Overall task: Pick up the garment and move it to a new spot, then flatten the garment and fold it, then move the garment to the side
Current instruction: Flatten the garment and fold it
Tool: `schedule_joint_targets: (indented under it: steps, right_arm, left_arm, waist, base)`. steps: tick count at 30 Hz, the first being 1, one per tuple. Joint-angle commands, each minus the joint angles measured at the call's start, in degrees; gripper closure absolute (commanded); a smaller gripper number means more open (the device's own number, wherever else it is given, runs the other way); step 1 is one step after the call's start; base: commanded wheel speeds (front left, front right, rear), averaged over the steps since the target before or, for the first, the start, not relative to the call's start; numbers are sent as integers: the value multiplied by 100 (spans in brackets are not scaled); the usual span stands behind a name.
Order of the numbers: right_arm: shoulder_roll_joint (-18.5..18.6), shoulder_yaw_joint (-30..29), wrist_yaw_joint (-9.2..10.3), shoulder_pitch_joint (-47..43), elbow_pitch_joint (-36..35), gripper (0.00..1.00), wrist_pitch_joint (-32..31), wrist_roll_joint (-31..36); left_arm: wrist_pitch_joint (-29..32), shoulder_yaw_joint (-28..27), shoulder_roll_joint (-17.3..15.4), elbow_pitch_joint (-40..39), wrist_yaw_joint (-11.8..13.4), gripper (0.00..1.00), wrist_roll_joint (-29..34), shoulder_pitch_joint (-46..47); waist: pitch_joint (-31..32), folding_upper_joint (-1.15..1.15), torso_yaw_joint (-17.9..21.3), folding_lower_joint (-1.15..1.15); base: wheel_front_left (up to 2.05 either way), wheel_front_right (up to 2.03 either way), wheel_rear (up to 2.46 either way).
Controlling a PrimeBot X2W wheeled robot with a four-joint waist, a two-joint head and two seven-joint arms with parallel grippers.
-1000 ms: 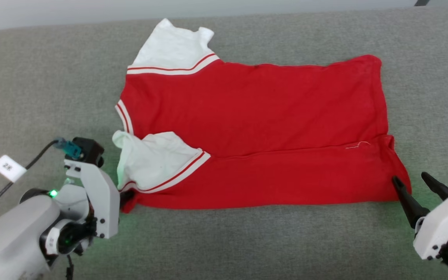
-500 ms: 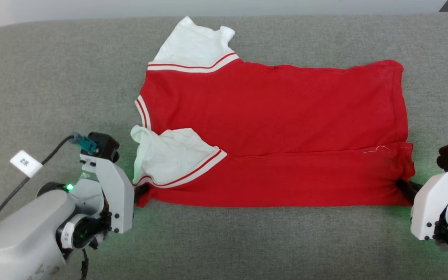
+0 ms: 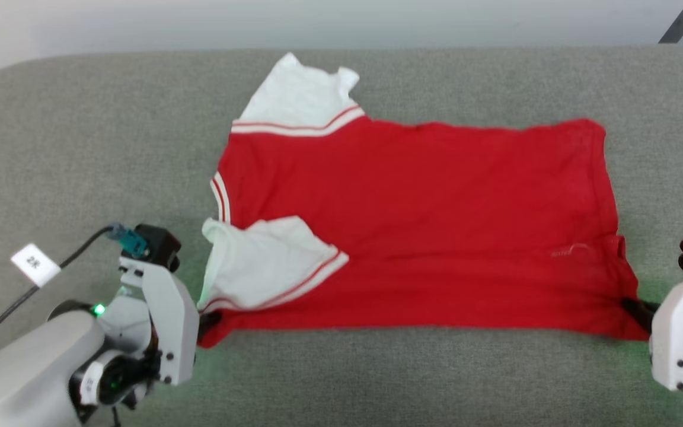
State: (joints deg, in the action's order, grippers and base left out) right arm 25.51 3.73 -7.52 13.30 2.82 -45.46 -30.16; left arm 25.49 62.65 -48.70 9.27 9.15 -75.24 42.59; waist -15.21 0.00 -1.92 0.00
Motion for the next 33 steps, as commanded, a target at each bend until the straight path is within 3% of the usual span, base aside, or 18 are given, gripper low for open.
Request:
schedule_joint_targets:
  steps: [1,8,14,15,17,18,19,27,29,30,32,33]
  right_arm:
    - [80,-64,6,-138,-89,100,-83,-44]
    - [340,-244,7,-729,-693,100,-566,-261]
    - [218,-348,7,-1001,-794,100,-559,-132]
    - [197,-332,6,-1026,-770,100,-542,-98]
    - [139,-292,6,-1023,-716,100,-509,-72]
    - [115,-259,6,-997,-699,100,-494,-64]
    - [94,-199,6,-977,-681,100,-510,-111]
    - [79,7,6,-777,-504,100,-431,-149]
    - [90,42,6,-738,-469,93,-398,-161]
    - [92,54,6,-704,-456,84,-389,-167]
    - [70,32,6,-642,-458,38,-313,-180]
    - [59,38,6,-643,-458,9,-309,-203]
  left_arm:
    - [38,27,-115,-92,93,100,-8,-113]
    - [156,81,-480,-926,621,100,-61,-391]
    - [124,174,-455,-1130,744,100,-125,-647]
    - [104,189,-421,-1109,741,67,-105,-655]
    - [128,214,-357,-1035,738,56,-159,-696]
    - [142,222,-336,-989,743,38,-147,-689]
    - [141,208,-305,-927,762,0,-165,-686]
    - [371,128,-369,-893,909,0,-156,-400]
    - [473,91,-465,-1006,992,0,-102,-265]
    - [516,70,-518,-1090,1044,0,-85,-194]
    - [575,-16,-594,-1269,1166,0,-84,-49]
    - [619,-54,-651,-1350,1235,0,-53,16]
  waist:
    - [80,0,-16,0]
    - [222,0,-23,0]
    - [258,0,0,0]
    - [257,0,0,0]
    - [258,0,4,0]
    - [258,0,5,0]
    - [258,0,8,0]
    - [266,0,24,0]
    - [275,0,32,0]
    - [276,0,46,0]
    - [264,0,72,0]
    - [257,0,91,0]
  base:
    - [0,0,0]
    - [0,0,0]
    - [0,0,0]
    - [0,0,0]
    - [0,0,0]
    - [0,0,0]
    - [0,0,0]
    - [0,0,0]
    - [0,0,0]
    - [0,0,0]
    - [0,0,0]
    - [0,0,0]
